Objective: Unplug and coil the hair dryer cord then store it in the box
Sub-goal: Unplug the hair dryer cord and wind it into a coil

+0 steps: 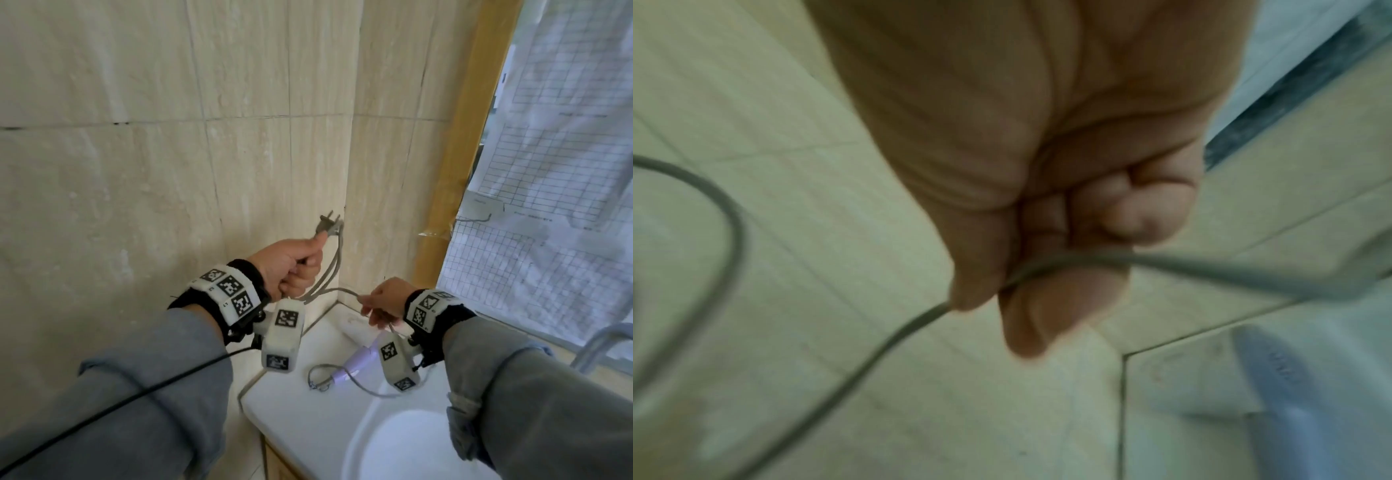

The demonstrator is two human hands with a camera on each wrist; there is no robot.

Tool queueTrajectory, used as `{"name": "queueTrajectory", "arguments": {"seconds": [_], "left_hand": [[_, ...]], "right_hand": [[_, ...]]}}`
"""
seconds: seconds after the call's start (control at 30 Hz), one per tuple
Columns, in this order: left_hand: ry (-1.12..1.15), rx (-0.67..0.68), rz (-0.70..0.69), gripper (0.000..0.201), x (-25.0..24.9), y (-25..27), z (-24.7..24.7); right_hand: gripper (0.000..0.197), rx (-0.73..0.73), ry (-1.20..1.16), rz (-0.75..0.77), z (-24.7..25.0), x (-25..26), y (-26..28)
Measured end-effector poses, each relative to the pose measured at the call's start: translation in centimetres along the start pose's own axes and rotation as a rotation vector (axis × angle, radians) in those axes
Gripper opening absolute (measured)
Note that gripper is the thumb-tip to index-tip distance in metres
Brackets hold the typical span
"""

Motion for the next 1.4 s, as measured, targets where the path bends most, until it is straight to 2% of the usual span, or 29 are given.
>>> {"name": "queueTrajectory", "arguments": {"seconds": [0.07,0.17,0.27,0.37,0.43,0.5,0.57,0.63,0.7,0.77,0.83,0.93,1.0,1.07,1.1,1.17,1.2,1.23,1.3,1.33,1.37,1.4], "left_hand": [[-0.188,-0.068,0.010,0.045,0.6,-0.5,-0.3],[-0.338,-0.185,-0.024,0.038,1.0,-1.2,-0.3],[-0.436,-0.249,-0.052,0.031,1.4,-1.7,-0.3],[-0.567,-0.295,-0.042,0.031,2.0,-2.5,-0.3],[-0.501,-0.298,-0.054,0.031,2.4,-3.0,-0.6],[-0.302,-0.288,-0.069,0.033,2.6,-3.5,-0.9],[-0.134,-0.259,-0.064,0.040,2.7,-3.6,-1.1],[-0.098,-0.200,-0.085,0.048,2.7,-3.8,-1.3],[-0.120,-0.168,-0.122,0.040,2.7,-3.8,-1.3],[-0.062,-0.183,-0.121,0.022,2.5,-3.5,-1.4],[0.015,-0.215,-0.133,0.026,2.2,-3.3,-1.2],[0.166,-0.249,-0.194,0.037,1.3,-3.3,-0.6],[0.350,-0.266,-0.220,0.038,0.7,-3.4,-0.3],[0.553,-0.256,-0.248,0.039,-0.1,-3.3,-0.3],[0.615,-0.249,-0.261,0.040,-0.4,-3.4,-0.4],[0.684,-0.246,-0.283,0.041,-1.0,-3.3,-0.2],[0.699,-0.241,-0.288,0.041,-1.3,-3.2,-0.1],[0.711,-0.221,-0.289,0.042,-1.6,-2.9,0.1],[0.772,-0.137,-0.275,0.045,-2.4,-2.3,0.4],[0.819,-0.079,-0.262,0.048,-2.8,-2.0,0.5],[0.851,-0.020,-0.252,0.051,-3.1,-1.7,0.6],[0.861,0.045,-0.254,0.055,-3.3,-1.4,0.7]], "right_hand": [[0.036,-0.095,-0.158,-0.016,0.1,1.4,-0.3],[0.039,-0.144,-0.488,-0.056,0.1,3.0,-0.5],[0.041,-0.082,-0.776,-0.068,-0.3,4.5,-0.6],[0.042,0.021,-0.919,-0.054,-0.9,6.0,0.3],[0.036,0.071,-1.058,-0.089,-1.4,6.7,1.2],[0.033,0.100,-1.152,-0.097,-1.6,7.1,1.6],[0.030,0.115,-1.181,-0.078,-1.7,7.3,1.9],[0.026,0.134,-1.158,-0.062,-1.6,7.3,2.3],[0.024,0.158,-1.124,-0.017,-1.6,7.5,3.0],[0.021,0.157,-1.149,0.052,-1.4,7.8,3.3],[0.019,0.085,-1.206,0.116,-0.9,7.6,2.9],[0.013,-0.064,-1.115,0.158,-0.3,6.4,2.5],[0.017,-0.075,-1.009,0.146,-0.8,5.6,2.7],[0.029,-0.009,-0.893,0.148,-1.9,5.2,2.8],[0.044,0.054,-0.811,0.169,-2.5,5.1,2.8],[0.076,0.224,-0.674,0.242,-3.8,4.9,2.7],[0.079,0.322,-0.628,0.279,-4.5,4.7,2.9],[0.073,0.415,-0.577,0.309,-5.0,4.4,3.1],[0.045,0.494,-0.447,0.287,-5.8,3.2,3.3],[0.027,0.484,-0.349,0.270,-5.9,2.7,3.3],[0.020,0.452,-0.234,0.255,-5.8,2.1,3.0],[0.022,0.420,-0.109,0.238,-5.5,1.5,2.8]]}}
Point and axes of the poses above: each hand's wrist, its own y-axis away from the middle knuckle, its own z-axis out of the back of the hand, x = y × z, the point moved 5 cm from there along -y, towards the middle knuckle, and after that the axes turned 4 degrees about z, right-handed, at the moved point
